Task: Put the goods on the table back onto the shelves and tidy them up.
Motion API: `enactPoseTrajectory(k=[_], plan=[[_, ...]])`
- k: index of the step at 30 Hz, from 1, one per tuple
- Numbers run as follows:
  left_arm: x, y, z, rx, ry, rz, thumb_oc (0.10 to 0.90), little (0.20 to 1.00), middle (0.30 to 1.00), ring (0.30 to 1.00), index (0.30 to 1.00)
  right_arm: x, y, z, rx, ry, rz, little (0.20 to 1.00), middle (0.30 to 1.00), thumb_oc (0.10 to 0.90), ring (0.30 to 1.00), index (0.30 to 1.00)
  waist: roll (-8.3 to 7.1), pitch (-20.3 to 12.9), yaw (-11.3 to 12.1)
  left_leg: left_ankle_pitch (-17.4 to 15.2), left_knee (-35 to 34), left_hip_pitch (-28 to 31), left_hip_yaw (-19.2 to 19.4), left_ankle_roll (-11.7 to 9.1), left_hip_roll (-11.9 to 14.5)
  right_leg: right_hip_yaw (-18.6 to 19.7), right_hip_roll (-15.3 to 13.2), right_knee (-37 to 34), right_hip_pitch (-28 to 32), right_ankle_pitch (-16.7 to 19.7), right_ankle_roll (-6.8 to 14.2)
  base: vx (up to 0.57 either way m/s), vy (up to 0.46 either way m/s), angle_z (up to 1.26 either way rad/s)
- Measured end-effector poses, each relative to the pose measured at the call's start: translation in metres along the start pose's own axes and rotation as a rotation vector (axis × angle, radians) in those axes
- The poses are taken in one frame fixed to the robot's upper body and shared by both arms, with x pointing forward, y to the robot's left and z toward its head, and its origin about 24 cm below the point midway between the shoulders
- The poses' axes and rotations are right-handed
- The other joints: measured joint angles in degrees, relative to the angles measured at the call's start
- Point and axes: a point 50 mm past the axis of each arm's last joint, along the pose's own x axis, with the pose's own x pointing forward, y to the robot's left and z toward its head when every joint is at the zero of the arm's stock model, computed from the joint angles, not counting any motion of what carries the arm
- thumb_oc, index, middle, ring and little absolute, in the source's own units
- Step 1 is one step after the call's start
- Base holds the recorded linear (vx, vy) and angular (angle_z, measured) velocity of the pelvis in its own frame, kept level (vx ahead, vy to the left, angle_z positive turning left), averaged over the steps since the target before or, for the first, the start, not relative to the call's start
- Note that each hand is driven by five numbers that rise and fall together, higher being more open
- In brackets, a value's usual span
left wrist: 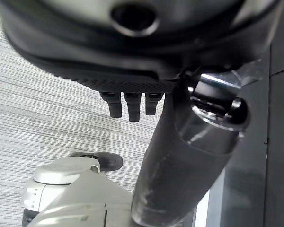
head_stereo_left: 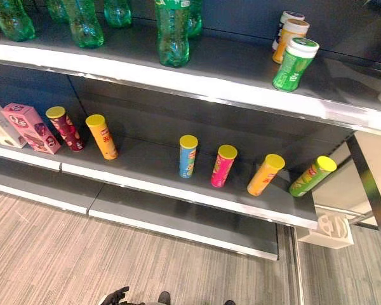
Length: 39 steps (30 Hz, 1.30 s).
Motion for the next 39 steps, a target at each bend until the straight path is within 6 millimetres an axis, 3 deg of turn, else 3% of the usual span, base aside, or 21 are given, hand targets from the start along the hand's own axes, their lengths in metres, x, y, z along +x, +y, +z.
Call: enactPoseTrajectory(k=[3,7,9,11,12,13,15,16,17,18,19,21,23,25,26,27,30,31,32,35,39], plan=[[-0.001,0.003,-0.002,-0.006,0.007,0.011,0.8,0.9,0.9,0.9,0.9,-0.016,-0.012,0.005,-0.017,-0.015,-0.023,0.9,0.9,0.8,0.9,0.9,-0.57,-0.4,-1.3,-0.4,0.0,0.2,2.3,0.1,-0.1,2.1,0.2,0.4,-1.2,0.5,-0.1,0.0,0.029,-0.39],[-0.002,0.011,-0.009,-0.009,0.038,0.038,0.8,0.9,0.9,0.9,0.9,-0.037,-0.01,-0.003,0.044,0.061,-0.001,0.9,0.9,0.8,0.9,0.9,-1.92,-0.8,-4.5,-1.2,0.0,0.9,9.1,0.2,-0.7,8.9,1.3,0.5,-5.0,3.2,-0.4,-0.01,0.089,-0.97],[-0.001,0.015,-0.002,0.019,0.017,0.039,0.8,0.9,0.9,0.9,0.9,-0.059,-0.012,-0.017,0.08,0.173,0.006,0.9,0.9,0.8,0.9,0.9,-2.46,-0.8,-6.5,-1.8,0.0,1.1,12.8,1.1,-0.7,12.6,1.5,0.3,-7.6,5.4,1.4,-0.03,0.131,-1.2],[0.002,0.01,0.008,0.032,-0.011,0.024,0.8,0.9,0.9,0.9,0.9,-0.073,-0.018,-0.026,0.084,0.252,0.0,0.9,0.9,0.8,0.9,0.9,-2.67,-0.9,-8.8,-2.1,0.0,1.9,14.7,1.6,-2.1,12.2,0.2,-0.1,-7.8,1.3,1.8,-0.06,0.145,-0.7],[0.003,0.006,0.013,0.061,-0.023,0.004,0.8,0.9,0.9,0.9,0.9,-0.077,-0.021,-0.031,0.084,0.283,-0.007,0.9,0.9,0.8,0.9,0.9,-2.01,-1.1,-9.7,-2.2,0.0,1.9,15.8,1.8,-1.6,12.2,0.3,0.0,-8.2,-1.3,3.8,-0.07,0.103,-0.52],[0.006,0.002,0.024,0.092,-0.051,-0.017,0.8,0.9,0.9,0.9,0.9,-0.086,-0.03,-0.04,0.062,0.339,-0.031,0.9,0.9,0.8,0.9,0.9,-0.63,-1.4,-11.0,-2.5,-0.2,1.8,17.2,2.5,-0.7,10.8,0.6,1.4,-8.6,-2.1,5.2,-0.08,0.084,-0.49],[0.007,0.005,0.036,0.103,-0.09,-0.005,0.8,0.9,0.9,0.9,0.9,-0.098,-0.038,-0.048,0.031,0.411,-0.042,0.9,0.9,0.8,0.9,0.9,-1.12,-1.5,-12.2,-2.6,0.0,2.3,19.2,2.6,-0.2,10.6,0.9,6.9,-10.2,-1.2,4.4,-0.11,0.027,-0.58],[0.007,0.013,0.04,0.114,-0.096,0.012,0.8,0.9,0.9,0.9,0.9,-0.101,-0.041,-0.048,0.024,0.426,-0.043,0.9,0.9,0.8,0.9,0.9,-2.55,-1.6,-12.2,-3.2,0.6,2.5,20.5,2.3,-1.6,11.6,1.5,7.0,-10.4,3.1,1.3,-0.11,-0.005,-0.89],[0.008,0.014,0.042,0.116,-0.1,0.014,0.8,0.9,0.9,0.9,0.9,-0.102,-0.042,-0.048,0.022,0.426,-0.045,0.9,0.9,0.8,0.9,0.9,-2.61,-1.5,-12.2,-3.2,1.3,1.7,21.2,2.2,-1.3,12.9,2.2,5.2,-11.1,6.3,0.5,-0.1,-0.011,-1.09],[0.008,0.015,0.046,0.116,-0.113,0.017,0.8,0.9,0.9,0.9,0.9,-0.102,-0.045,-0.048,0.018,0.426,-0.052,0.9,0.9,0.8,0.9,0.9,-2.75,-1.1,-12.6,-3.8,1.7,1.1,21.3,2.5,-1.0,14.3,3.0,2.1,-11.2,10.1,3.0,-0.07,0.0,-1.06],[0.009,0.02,0.052,0.112,-0.122,0.033,0.8,0.9,0.9,0.9,0.9,-0.105,-0.049,-0.052,0.013,0.446,-0.069,0.9,0.9,0.8,0.9,0.9,-3.39,0.4,-13.8,-3.6,2.6,0.1,23.4,3.0,-0.1,15.4,2.7,-0.1,-11.9,12.6,3.5,-0.09,-0.012,-0.83],[0.01,0.019,0.051,0.088,-0.115,0.036,0.8,0.9,0.9,0.9,0.9,-0.114,-0.056,-0.062,-0.014,0.514,-0.09,0.9,0.9,0.8,0.9,0.9,-1.98,0.7,-14.1,-3.4,2.2,0.8,24.9,3.0,1.7,8.5,3.0,0.9,-10.9,9.7,4.1,-0.11,-0.015,-0.54],[0.01,0.013,0.047,0.088,-0.112,0.016,0.8,0.9,0.9,0.9,0.9,-0.114,-0.074,-0.063,-0.053,0.523,-0.157,0.9,0.9,0.8,0.9,0.9,1.7,0.6,-11.9,-2.8,0.7,1.2,27.9,2.4,5.9,-0.1,0.8,9.0,-9.4,6.1,5.0,-0.19,-0.016,-0.66],[0.009,0.016,0.044,0.095,-0.102,0.018,0.8,0.9,0.9,0.9,0.9,-0.109,-0.085,-0.062,-0.092,0.518,-0.171,0.9,0.9,0.8,0.9,0.9,1.85,0.3,-10.2,-1.9,1.1,1.2,29.0,1.1,7.2,-4.8,-2.4,13.0,-7.0,2.6,5.4,-0.07,-0.028,-0.57],[0.008,0.02,0.04,0.099,-0.09,0.028,0.8,0.9,0.9,0.9,0.9,-0.106,-0.086,-0.062,-0.103,0.517,-0.166,0.9,0.9,0.8,0.9,0.9,0.8,-0.5,-9.1,-1.8,1.0,1.2,29.8,1.0,6.9,-5.4,-4.2,13.2,-5.0,2.4,4.8,-0.06,-0.071,-0.47],[0.007,0.028,0.036,0.103,-0.075,0.048,0.8,0.9,0.9,0.9,0.9,-0.103,-0.086,-0.061,-0.107,0.505,-0.158,0.9,0.9,0.8,0.9,0.9,-1.06,-0.8,-8.8,-1.0,1.5,1.0,29.5,-0.4,6.2,-4.5,-3.3,7.4,-2.0,2.2,3.5,-0.08,-0.11,-0.57],[0.006,0.029,0.03,0.092,-0.053,0.049,0.8,0.9,0.9,0.9,0.9,-0.106,-0.083,-0.068,-0.111,0.542,-0.135,0.9,0.9,0.8,0.9,0.9,-2.6,-0.8,-6.4,-1.9,6.6,-1.8,27.3,0.1,8.0,-5.0,-1.6,3.3,-1.8,2.5,-1.1,-0.03,-0.121,-0.66],[0.006,0.016,0.025,0.074,-0.045,0.015,0.8,0.9,0.9,0.9,0.9,-0.113,-0.092,-0.075,-0.14,0.601,-0.157,0.9,0.9,0.8,0.9,0.9,-2.02,-1.4,-5.9,-2.2,1.3,-1.3,23.1,-0.2,6.6,-3.0,-0.6,0.7,-1.7,2.5,-1.1,-0.04,-0.213,-0.66],[0.006,0.01,0.024,0.066,-0.043,0.003,0.8,0.9,0.9,0.9,0.9,-0.126,-0.095,-0.082,-0.143,0.66,-0.185,0.9,0.9,0.8,0.9,0.9,-1.58,-1.3,-6.1,0.0,0.1,-0.6,22.7,-3.6,7.4,-1.9,0.5,0.5,-2.0,1.3,-0.2,-0.02,-0.327,-0.62],[0.005,0.027,0.024,0.012,-0.047,0.06,0.8,0.9,0.9,0.9,0.9,-0.151,-0.096,-0.093,-0.166,0.79,-0.13,0.9,0.9,0.8,0.9,0.9,-3.7,-1.4,-7.2,0.4,1.9,0.3,25.1,-4.2,9.3,-3.0,1.5,0.1,-2.1,-0.7,-1.4,0.05,-0.323,-0.55],[0.006,0.024,0.031,0.004,-0.071,0.052,0.8,0.9,0.9,0.9,0.9,-0.157,-0.102,-0.088,-0.176,0.807,-0.117,0.9,0.9,0.8,0.9,0.9,-1.04,-1.9,-8.4,0.5,4.6,0.0,23.4,-4.8,14.2,-3.5,6.2,0.1,-0.5,-2.7,-2.6,0.02,-0.457,0.01]])
